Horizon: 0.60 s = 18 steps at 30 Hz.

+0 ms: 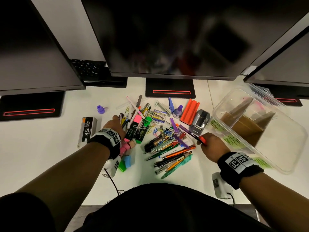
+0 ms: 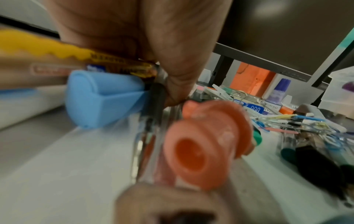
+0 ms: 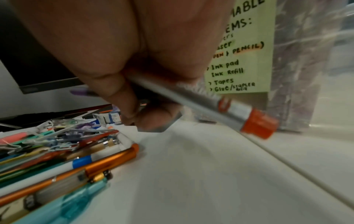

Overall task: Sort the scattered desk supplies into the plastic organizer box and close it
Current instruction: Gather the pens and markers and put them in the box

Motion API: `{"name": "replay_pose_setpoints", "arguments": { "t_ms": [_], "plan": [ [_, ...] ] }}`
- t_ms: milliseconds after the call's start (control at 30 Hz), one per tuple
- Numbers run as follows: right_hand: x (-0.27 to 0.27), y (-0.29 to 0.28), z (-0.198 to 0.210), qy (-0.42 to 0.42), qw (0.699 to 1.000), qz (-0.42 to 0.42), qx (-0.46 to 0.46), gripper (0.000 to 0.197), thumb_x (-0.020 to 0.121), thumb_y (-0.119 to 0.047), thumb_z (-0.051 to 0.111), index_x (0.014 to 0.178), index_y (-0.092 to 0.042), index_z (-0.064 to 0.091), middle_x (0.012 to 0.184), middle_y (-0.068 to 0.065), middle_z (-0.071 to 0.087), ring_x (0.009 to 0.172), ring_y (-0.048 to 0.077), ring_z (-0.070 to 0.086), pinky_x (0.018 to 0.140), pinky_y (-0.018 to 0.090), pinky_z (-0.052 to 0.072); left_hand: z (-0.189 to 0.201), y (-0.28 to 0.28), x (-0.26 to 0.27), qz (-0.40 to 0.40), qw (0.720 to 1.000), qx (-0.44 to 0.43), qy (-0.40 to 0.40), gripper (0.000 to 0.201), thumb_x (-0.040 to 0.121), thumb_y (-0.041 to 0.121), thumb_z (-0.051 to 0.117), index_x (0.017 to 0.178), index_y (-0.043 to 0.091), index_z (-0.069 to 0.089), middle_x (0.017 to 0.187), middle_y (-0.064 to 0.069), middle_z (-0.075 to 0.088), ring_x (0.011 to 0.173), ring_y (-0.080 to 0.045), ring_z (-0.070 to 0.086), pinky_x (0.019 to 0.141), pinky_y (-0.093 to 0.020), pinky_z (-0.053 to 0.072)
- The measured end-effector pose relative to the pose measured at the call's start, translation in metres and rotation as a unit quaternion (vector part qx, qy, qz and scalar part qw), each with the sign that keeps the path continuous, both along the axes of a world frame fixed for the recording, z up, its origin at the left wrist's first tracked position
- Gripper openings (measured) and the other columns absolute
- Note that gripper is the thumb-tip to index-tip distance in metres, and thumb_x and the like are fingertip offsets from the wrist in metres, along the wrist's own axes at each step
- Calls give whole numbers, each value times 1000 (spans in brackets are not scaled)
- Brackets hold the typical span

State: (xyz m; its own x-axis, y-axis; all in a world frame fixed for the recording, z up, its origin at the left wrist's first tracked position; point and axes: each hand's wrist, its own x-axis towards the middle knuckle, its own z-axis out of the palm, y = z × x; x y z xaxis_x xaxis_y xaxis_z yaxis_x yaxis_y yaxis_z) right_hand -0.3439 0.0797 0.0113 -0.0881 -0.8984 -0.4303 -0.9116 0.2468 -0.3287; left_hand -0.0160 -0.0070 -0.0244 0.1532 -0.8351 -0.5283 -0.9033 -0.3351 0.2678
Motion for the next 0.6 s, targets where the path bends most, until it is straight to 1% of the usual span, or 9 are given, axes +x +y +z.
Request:
{"name": "replay_pose_setpoints", "arguments": {
  "t_ms": [67,133,167,200,267,367,500,567,600],
  "plan": [
    [4,3,2,-20,999,37,-17,23,84,0,50,97,-8,68,107,13,62,103,30,58,83,25,40,2,0,1,-3,1000,5,5,43,83,15,61,119,6,39,115,-19,59,104,-36,59,82,-40,48],
    [11,5,3,-22,994,107,-10,17,86,-13,57,100,-10,66,100,8,60,100,29,59,80,25,40,5,-1,3,1,1000,14,17,46,81,14,63,119,6,40,116,-18,58,105,-35,59,81,-38,48],
    [15,7,3,-16,989,145,6,21,85,-22,60,104,-13,64,100,5,58,100,26,59,81,25,42,6,-2,5,5,1000,15,27,46,81,15,63,120,5,40,116,-18,58,106,-36,58,80,-37,47],
    [19,8,3,-9,983,180,26,29,84,-29,63,110,-17,61,103,2,57,101,24,58,84,26,43,8,-2,6,8,999,15,39,46,82,16,62,122,6,40,116,-18,58,106,-36,58,78,-36,45],
    [28,12,0,1,968,247,46,45,81,-36,65,122,-22,55,116,1,56,108,20,56,91,27,45,14,-3,7,1,998,4,69,44,86,20,58,124,8,41,116,-17,60,102,-34,59,77,-34,44],
    [42,19,-7,25,943,328,54,56,81,-37,65,132,-24,45,130,-1,48,114,21,53,94,31,45,25,-6,8,-42,994,-16,97,39,89,23,54,125,11,44,109,-17,63,92,-32,61,77,-31,44],
    [53,18,-17,75,926,366,48,56,80,-29,60,132,-21,40,133,2,43,112,26,53,89,37,49,36,-7,10,-16,989,-29,142,28,87,31,61,103,11,50,91,-14,69,77,-27,64,73,-28,47],
    [56,16,-18,90,927,361,43,53,80,-25,57,130,-20,40,128,4,47,112,27,52,88,39,50,42,-6,9,14,982,-37,185,19,87,26,64,88,13,50,78,-6,64,69,-20,58,65,-24,42],
    [57,15,-18,94,927,360,41,51,80,-24,55,129,-19,40,127,5,49,113,28,51,89,40,50,46,-4,8,29,977,-39,207,20,87,24,65,79,16,47,71,-1,60,65,-17,55,59,-22,39]
  ]
}}
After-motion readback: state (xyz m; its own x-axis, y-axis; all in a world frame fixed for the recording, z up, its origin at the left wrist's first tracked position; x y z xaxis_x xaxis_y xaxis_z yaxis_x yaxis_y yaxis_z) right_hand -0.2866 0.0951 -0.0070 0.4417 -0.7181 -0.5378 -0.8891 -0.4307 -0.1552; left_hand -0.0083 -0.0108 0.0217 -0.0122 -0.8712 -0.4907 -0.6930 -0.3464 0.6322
